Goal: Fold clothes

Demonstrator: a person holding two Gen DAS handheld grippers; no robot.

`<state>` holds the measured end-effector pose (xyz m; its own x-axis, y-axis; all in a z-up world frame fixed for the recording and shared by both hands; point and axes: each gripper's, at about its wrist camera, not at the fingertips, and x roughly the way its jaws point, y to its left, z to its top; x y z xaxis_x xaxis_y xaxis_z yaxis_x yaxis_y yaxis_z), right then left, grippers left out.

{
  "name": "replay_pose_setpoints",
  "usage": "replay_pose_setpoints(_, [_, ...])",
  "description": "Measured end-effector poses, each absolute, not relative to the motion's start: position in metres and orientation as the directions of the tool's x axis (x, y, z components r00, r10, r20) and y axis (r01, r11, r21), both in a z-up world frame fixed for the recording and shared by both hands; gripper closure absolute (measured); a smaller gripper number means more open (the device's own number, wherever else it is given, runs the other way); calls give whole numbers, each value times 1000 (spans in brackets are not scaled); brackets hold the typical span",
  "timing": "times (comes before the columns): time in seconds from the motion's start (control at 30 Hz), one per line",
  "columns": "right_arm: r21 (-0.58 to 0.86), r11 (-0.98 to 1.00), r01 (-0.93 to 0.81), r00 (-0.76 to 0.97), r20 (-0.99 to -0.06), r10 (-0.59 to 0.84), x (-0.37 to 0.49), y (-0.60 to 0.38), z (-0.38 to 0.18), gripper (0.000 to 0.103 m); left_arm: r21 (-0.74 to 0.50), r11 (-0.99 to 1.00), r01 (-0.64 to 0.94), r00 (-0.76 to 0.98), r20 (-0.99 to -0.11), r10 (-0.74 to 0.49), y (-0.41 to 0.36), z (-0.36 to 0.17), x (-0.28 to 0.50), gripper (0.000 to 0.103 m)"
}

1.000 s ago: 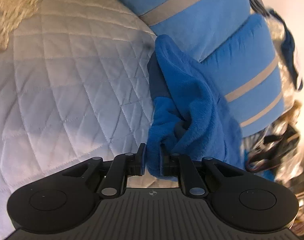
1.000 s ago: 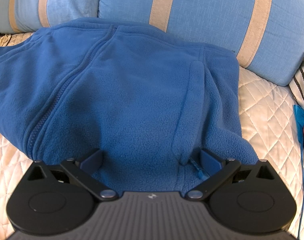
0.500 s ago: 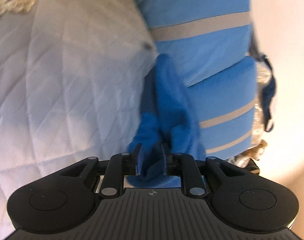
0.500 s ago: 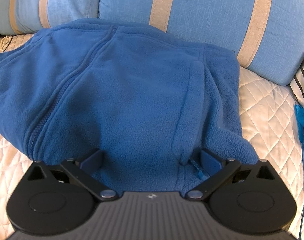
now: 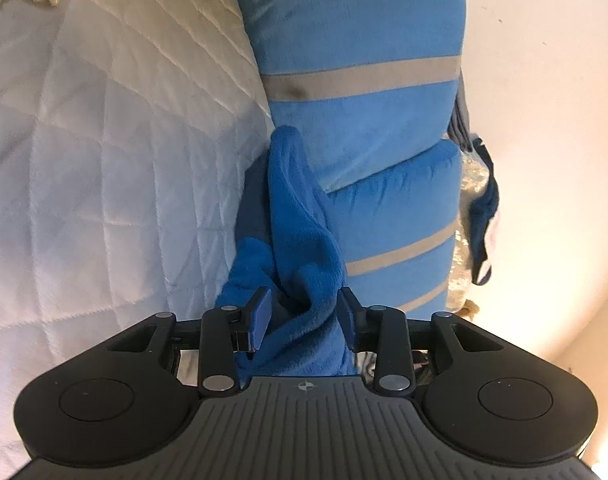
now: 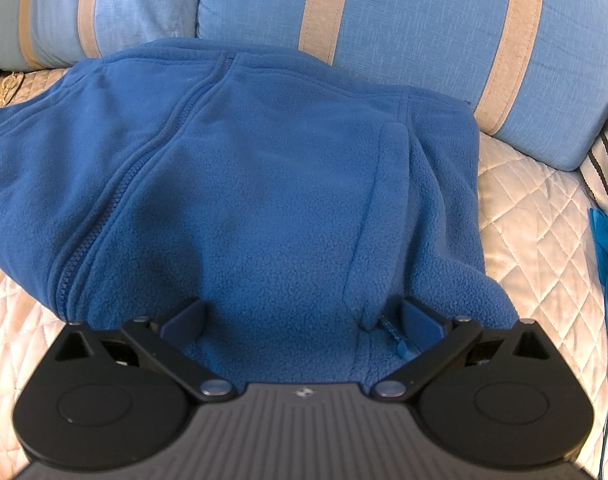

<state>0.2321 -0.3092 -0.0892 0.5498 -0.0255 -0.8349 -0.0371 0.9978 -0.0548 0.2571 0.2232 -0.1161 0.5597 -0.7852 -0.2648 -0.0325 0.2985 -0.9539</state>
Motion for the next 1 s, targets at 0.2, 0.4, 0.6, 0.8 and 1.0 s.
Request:
replay_pose_setpoints(0.2, [-54,998,-37,550,-835,-25,232,-309,-89,1,-923,381,47,560,-292,-775,210,-98,255,99])
replay_pose_setpoints(0.4, [-53,998,-36,551,-834,-25,231,-308,-90,1,-850,511,130,584,-351,-732,202,-59,263,99])
replay_pose_setpoints(0.6, [-53,998,-35,552,-833,-25,230,-307,-90,1,-764,626,156,614,-421,-667,192,-45,271,100])
replay_pose_setpoints(0.8, [-51,998,-36,553,-833,-23,229,-307,-90,1,-700,696,162,633,-468,-617,182,-48,281,100])
replay_pose_setpoints(1.0, [-49,998,-36,554,-832,-21,229,-308,-90,1,-697,703,143,635,-480,-605,174,-57,292,99])
